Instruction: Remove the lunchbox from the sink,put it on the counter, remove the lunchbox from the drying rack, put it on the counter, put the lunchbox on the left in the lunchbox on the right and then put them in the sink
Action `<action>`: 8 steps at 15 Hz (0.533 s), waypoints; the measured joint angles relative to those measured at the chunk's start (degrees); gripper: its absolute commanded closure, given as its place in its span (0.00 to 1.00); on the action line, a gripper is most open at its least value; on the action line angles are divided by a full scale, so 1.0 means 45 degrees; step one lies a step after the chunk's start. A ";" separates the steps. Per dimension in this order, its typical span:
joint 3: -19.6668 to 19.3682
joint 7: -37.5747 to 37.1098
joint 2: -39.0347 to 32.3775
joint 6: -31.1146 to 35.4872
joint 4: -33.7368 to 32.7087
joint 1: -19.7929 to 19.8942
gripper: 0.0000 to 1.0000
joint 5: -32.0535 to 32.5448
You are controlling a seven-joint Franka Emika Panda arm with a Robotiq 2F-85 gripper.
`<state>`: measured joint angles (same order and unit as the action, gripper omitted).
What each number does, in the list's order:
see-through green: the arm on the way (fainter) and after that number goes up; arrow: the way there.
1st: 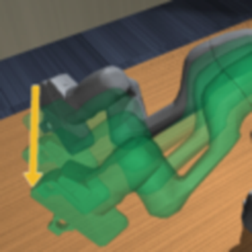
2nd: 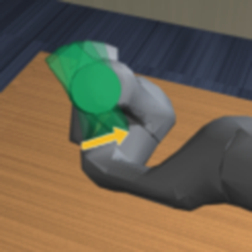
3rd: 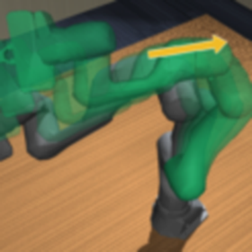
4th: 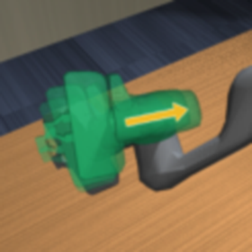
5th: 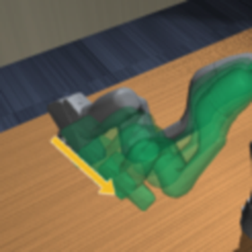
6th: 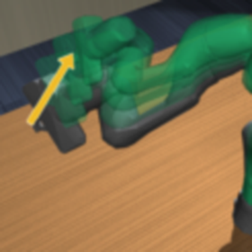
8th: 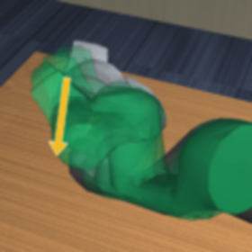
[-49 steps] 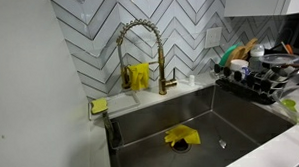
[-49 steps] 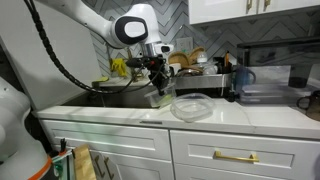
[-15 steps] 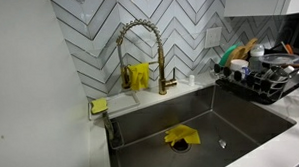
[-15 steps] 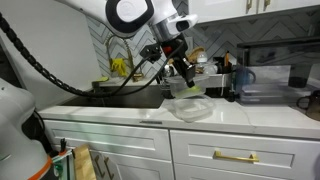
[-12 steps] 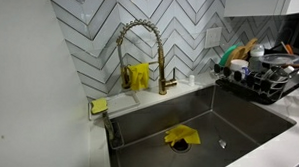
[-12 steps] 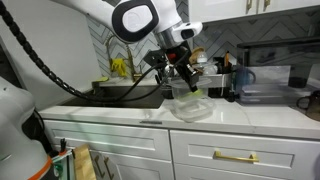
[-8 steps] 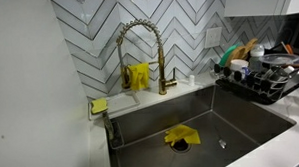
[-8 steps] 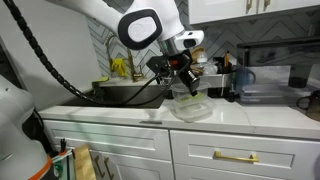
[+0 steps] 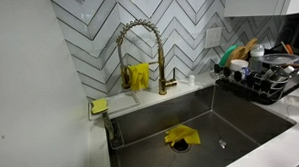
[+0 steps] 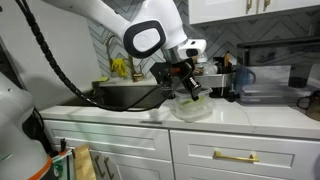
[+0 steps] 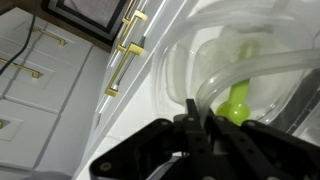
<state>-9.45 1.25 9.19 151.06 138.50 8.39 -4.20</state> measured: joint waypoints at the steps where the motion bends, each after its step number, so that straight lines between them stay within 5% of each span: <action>1: 0.0009 -0.0010 -0.0056 0.0000 0.0000 -0.0002 0.98 -0.0008; 2: 0.0011 -0.0013 -0.0109 0.0000 0.0000 -0.0002 0.98 -0.0013; 3: 0.0011 -0.0016 -0.0154 0.0000 0.0000 -0.0002 0.68 -0.0013; 4: 0.0010 -0.0017 -0.0191 0.0000 0.0000 -0.0001 0.68 -0.0013; 8: 0.0011 -0.0032 -0.0291 0.0000 -0.0025 0.0004 0.38 -0.0013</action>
<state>-9.40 1.11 7.88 151.06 138.39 8.41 -4.26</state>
